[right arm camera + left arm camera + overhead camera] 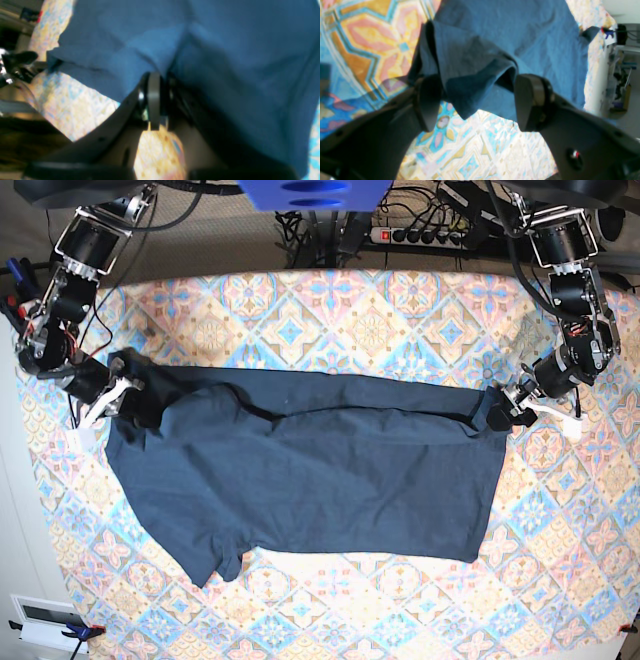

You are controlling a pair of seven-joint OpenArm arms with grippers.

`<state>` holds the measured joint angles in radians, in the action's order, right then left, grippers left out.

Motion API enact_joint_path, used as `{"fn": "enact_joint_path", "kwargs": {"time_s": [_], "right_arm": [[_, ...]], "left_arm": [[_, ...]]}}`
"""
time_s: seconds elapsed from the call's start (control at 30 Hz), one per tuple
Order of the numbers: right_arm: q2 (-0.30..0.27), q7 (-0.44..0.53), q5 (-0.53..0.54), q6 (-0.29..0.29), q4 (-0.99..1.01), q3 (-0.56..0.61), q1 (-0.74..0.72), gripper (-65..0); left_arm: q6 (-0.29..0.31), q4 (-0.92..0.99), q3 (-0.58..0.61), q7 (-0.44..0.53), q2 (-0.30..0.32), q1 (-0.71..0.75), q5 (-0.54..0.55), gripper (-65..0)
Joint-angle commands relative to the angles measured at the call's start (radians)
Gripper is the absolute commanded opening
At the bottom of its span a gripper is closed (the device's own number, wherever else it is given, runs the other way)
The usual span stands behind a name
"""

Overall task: Layout the t-shirt on the table in an organized manner, then fold the t-shirt properly
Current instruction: 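Regrasp the shirt edge with the right gripper and pull it outward, then pull the shirt edge taut between both grippers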

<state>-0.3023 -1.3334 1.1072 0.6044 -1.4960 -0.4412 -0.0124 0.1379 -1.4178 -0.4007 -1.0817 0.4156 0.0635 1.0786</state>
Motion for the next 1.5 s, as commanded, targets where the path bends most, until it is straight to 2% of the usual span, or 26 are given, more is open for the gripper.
{"fn": "enact_joint_path", "kwargs": {"time_s": [0.0,0.1,0.33,0.43,0.5,0.63,0.77,0.93,1.0,1.1,1.47], "right_arm": [[-0.019,0.042,0.049,0.009,-0.001,0.011,-0.047,-61.7],[-0.019,0.047,0.047,0.009,0.041,0.045,-0.057,-60.6],[-0.022,0.044,0.046,0.005,0.038,0.063,-0.033,-46.9],[-0.028,0.044,0.046,0.005,0.018,0.058,-0.001,-43.8],[-0.050,0.044,0.046,0.005,-0.021,0.035,0.027,-43.6],[-0.051,0.044,0.046,0.005,-0.113,0.008,0.076,-43.6],[-0.047,0.045,0.030,0.005,-0.137,0.028,0.073,-43.5],[-0.044,0.048,-0.183,0.005,-0.111,0.106,0.009,-43.5],[-0.013,0.050,-0.270,0.005,-0.079,0.147,-0.034,-43.6],[0.030,0.050,-0.339,0.005,-0.033,0.172,-0.068,-43.6],[0.048,0.050,-0.342,0.005,-0.050,0.177,-0.074,-43.6]], "left_arm": [[0.007,-0.016,-0.005,0.011,0.022,-0.015,0.019,-20.7],[0.007,-0.016,-0.005,0.011,0.022,-0.015,0.019,-20.7],[0.007,-0.016,-0.005,0.011,0.022,-0.015,0.019,-20.7],[0.007,-0.038,-0.005,0.010,0.035,-0.014,0.019,-20.7],[0.007,-0.073,-0.005,0.010,0.052,0.008,0.019,-20.7],[0.007,-0.159,-0.005,0.010,0.072,0.032,0.019,-20.7],[0.007,-0.170,-0.005,0.010,0.073,0.037,0.019,-20.7],[0.007,-0.170,-0.004,0.010,0.065,0.039,0.019,-20.7],[0.007,-0.170,-0.004,0.010,0.065,0.039,0.019,-20.7],[0.007,-0.170,-0.004,0.010,0.065,0.042,0.019,-20.7],[0.007,-0.170,0.000,0.011,0.065,0.083,0.013,-20.7]]}}
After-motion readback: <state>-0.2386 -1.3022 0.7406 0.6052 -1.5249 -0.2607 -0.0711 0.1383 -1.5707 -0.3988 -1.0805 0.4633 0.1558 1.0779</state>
